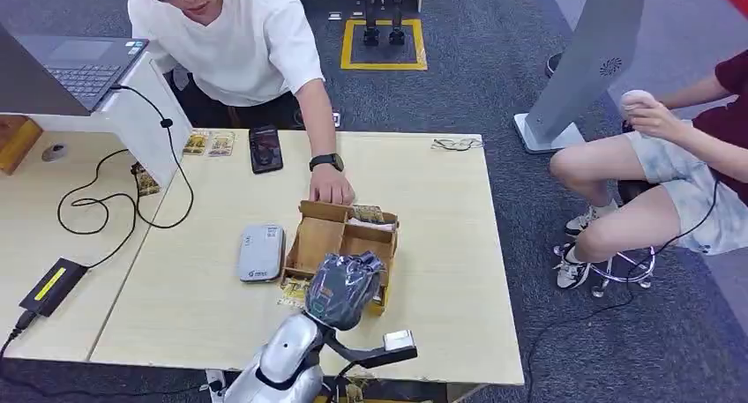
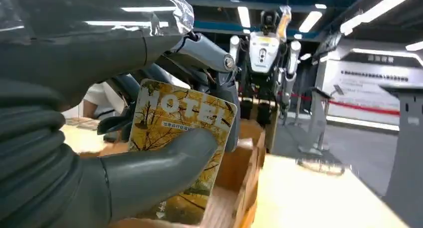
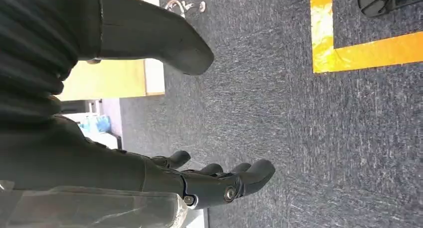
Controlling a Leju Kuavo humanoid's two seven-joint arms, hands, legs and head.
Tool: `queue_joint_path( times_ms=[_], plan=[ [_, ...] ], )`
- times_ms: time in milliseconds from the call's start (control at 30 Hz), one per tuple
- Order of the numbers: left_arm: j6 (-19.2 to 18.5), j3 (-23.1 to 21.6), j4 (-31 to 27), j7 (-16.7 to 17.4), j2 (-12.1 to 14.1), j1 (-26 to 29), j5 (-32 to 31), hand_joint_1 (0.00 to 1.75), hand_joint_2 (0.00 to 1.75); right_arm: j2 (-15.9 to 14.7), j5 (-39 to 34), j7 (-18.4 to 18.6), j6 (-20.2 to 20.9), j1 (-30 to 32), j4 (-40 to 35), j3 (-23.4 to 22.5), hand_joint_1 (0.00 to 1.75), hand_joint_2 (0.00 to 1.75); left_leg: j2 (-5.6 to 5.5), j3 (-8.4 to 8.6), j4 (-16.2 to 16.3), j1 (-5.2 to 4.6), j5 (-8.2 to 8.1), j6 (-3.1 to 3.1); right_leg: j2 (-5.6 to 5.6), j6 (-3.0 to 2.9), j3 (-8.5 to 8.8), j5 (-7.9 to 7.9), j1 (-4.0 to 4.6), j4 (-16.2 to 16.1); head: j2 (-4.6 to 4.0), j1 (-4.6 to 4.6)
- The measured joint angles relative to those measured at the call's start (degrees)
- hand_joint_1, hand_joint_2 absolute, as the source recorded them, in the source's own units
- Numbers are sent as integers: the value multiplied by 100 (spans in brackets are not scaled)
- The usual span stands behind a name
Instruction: Pass the card to the sensor for recognition and then transmit it.
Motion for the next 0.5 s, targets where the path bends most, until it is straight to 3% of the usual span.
queue_joint_path(
  times_ms=[500],
  plan=[
    [-627, 42, -1346, 175, -2, -559, 76, 175, 175, -188, 13, -98, -166, -13, 407, 85, 0, 175, 0, 0, 0, 0, 0, 0, 0, 0, 0, 1, 0, 0, 0, 2]
  ],
)
